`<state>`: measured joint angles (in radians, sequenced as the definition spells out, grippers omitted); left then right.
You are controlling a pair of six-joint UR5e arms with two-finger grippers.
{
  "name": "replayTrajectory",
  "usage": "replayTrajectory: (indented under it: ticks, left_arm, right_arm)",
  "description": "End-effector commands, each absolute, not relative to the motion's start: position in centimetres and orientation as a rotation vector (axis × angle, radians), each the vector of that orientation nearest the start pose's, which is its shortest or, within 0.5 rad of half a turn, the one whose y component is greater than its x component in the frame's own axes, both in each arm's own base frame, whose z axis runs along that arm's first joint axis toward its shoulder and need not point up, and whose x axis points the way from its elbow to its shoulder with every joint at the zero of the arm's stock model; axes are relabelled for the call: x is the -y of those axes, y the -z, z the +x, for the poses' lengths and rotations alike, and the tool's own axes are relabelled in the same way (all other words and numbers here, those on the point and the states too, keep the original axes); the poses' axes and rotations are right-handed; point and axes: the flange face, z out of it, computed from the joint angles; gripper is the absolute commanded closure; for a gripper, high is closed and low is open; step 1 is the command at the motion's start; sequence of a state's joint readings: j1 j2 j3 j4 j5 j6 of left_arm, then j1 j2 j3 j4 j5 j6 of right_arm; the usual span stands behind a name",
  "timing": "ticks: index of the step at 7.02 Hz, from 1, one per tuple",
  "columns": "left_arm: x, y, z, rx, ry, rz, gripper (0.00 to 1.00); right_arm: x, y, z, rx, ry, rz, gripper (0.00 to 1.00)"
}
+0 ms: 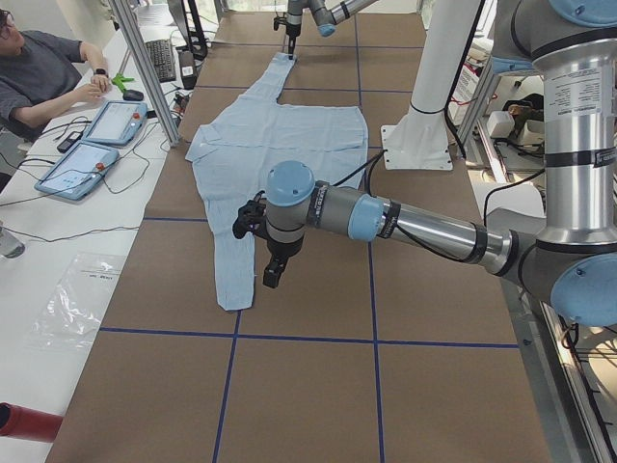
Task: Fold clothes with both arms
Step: 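Move the right gripper toward the cuff of the sleeve nearest it, then grasp the sleeve cuff nearest the right gripper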
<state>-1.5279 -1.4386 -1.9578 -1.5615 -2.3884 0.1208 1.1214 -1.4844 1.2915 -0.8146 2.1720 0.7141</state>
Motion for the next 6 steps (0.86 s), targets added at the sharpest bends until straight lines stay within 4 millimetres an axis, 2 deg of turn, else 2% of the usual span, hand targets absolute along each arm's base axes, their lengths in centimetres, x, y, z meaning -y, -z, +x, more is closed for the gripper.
replayTrajectory:
  ticks: [1, 4, 5, 6]
  left_arm:
    - [43.7, -52.9, -4.2, -0.806, -0.253, 0.261, 0.0]
    - [43.8, -52.9, -4.1, -0.806, -0.254, 0.259, 0.0]
    - [43.8, -53.0, -4.2, -0.806, -0.252, 0.258, 0.0]
    - [43.8, -53.0, -4.1, -0.807, -0.252, 0.257, 0.0]
  right_arm:
    - [53.1, -67.5, -17.1, 0.792, -0.079, 0.138, 1.0]
    - [53.6, -66.2, -17.1, 0.803, -0.073, 0.161, 1.0]
    - [53.9, -64.8, -17.2, 0.814, -0.07, 0.178, 1.0]
    - [55.0, -62.1, -17.7, 0.834, -0.061, 0.212, 1.0]
